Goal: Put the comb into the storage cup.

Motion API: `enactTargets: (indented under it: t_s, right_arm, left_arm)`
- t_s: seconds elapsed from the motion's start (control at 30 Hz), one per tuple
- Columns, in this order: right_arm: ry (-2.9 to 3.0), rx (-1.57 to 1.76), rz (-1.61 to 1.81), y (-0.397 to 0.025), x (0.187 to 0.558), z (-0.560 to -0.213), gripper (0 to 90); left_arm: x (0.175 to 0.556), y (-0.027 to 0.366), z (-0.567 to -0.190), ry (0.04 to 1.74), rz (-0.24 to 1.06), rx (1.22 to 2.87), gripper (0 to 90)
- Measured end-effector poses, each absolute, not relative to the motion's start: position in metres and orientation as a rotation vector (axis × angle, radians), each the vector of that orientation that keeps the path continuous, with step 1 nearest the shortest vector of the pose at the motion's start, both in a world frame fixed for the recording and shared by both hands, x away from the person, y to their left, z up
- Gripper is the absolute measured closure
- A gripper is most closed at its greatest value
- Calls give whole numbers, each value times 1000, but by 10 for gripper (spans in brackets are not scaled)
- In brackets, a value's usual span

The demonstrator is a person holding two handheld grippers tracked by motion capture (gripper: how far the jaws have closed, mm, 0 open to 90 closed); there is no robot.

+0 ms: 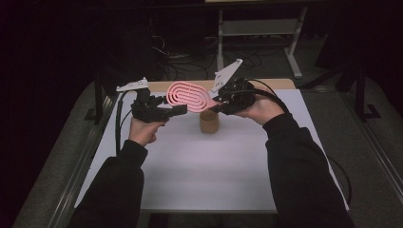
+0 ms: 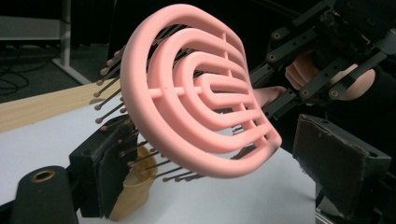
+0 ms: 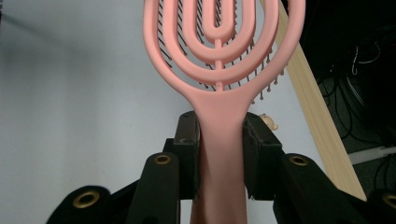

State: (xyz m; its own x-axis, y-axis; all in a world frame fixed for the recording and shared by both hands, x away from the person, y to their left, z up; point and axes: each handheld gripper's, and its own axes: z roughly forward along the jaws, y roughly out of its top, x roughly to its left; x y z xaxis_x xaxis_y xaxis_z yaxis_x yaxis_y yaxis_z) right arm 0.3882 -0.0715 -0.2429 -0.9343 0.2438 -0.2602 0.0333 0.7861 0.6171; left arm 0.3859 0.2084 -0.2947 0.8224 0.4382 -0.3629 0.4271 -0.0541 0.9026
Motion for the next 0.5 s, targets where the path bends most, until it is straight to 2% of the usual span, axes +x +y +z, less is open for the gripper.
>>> enactTargets:
  t_s: [0.2, 0.4, 0.5]
  right_arm:
    - [2642, 218, 910, -71, 389, -244, 689]
    - [2636, 225, 915, -68, 390, -245, 690]
    - [2630, 230, 915, -64, 392, -247, 691]
  left_arm:
    - [389, 207, -294, 710, -12, 1635, 168]
    - [391, 208, -292, 744, -6, 1610, 239]
    - [392, 213, -292, 781, -6, 1586, 339]
